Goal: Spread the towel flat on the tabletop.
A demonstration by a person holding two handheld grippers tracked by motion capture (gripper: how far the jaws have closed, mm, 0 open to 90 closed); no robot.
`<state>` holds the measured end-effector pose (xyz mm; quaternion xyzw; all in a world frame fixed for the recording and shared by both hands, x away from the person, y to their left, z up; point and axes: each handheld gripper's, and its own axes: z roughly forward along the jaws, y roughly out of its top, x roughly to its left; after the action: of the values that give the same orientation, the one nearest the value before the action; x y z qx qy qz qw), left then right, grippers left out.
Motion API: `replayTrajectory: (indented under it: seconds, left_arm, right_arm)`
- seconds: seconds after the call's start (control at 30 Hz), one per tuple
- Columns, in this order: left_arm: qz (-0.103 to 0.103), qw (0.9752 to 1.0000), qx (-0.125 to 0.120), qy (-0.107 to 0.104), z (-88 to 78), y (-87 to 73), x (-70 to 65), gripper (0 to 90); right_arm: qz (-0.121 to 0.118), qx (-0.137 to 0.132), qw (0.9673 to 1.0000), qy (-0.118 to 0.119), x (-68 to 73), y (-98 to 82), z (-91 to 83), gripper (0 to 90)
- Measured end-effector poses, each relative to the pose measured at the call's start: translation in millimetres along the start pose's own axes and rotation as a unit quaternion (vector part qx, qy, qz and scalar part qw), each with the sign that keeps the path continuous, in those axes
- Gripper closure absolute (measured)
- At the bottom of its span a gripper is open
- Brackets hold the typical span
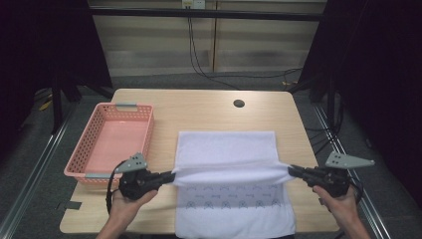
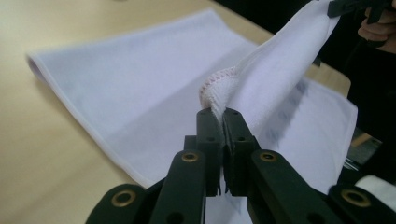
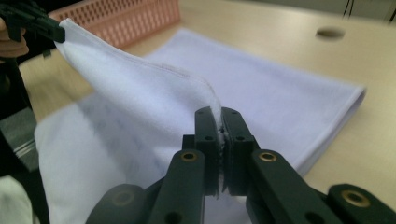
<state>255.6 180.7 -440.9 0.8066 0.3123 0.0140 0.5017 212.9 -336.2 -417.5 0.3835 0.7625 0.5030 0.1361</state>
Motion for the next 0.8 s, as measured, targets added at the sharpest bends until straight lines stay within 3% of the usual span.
replayTrajectory:
  seconds: [0.1, 0.17, 0.27, 0.33, 0.47, 0.53, 0.67, 0.77, 0.8]
  left_arm:
    - [-0.015, 0.9991, 0.040, -0.006, 11.6, -16.7, 1.1, 86.2]
    - [-0.008, 0.9985, 0.052, -0.015, 12.3, -20.4, -2.5, 86.1]
    - [-0.019, 0.9984, 0.037, -0.038, 5.7, -24.1, -8.0, 86.0]
    - [-0.005, 0.9979, 0.044, -0.046, 4.2, -26.3, -16.7, 86.0]
    - [-0.001, 0.9917, 0.112, -0.063, 13.1, -33.7, -29.8, 83.6]
    - [0.023, 0.9887, 0.128, -0.074, 16.8, -36.4, -35.0, 81.2]
    - [0.017, 0.9888, 0.104, -0.106, 9.3, -33.7, -30.3, 73.7]
    - [0.005, 0.9920, 0.066, -0.107, 3.0, -30.3, -18.5, 68.4]
    - [0.003, 0.9940, 0.055, -0.095, 3.6, -27.4, -12.9, 67.5]
  right_arm:
    - [0.019, 0.037, 0.9991, 0.003, 2.1, -23.2, 5.6, 86.5]
    - [0.019, 0.057, 0.9982, 0.009, 6.3, -34.7, 4.4, 86.4]
    - [0.028, 0.055, 0.9980, 0.015, 12.7, -47.4, -5.8, 86.3]
    - [0.030, 0.055, 0.9979, 0.016, 17.6, -52.2, -13.0, 86.0]
    - [0.023, 0.056, 0.9981, 0.007, 27.3, -65.2, -19.8, 82.0]
    - [0.025, 0.065, 0.9975, 0.009, 30.9, -69.3, -20.3, 77.0]
    - [0.025, 0.057, 0.9979, 0.016, 35.7, -67.7, -24.9, 68.4]
    - [0.024, 0.057, 0.9981, 0.004, 35.0, -65.3, -25.4, 63.1]
    - [0.026, 0.055, 0.9981, 0.005, 31.5, -63.6, -22.4, 62.7]
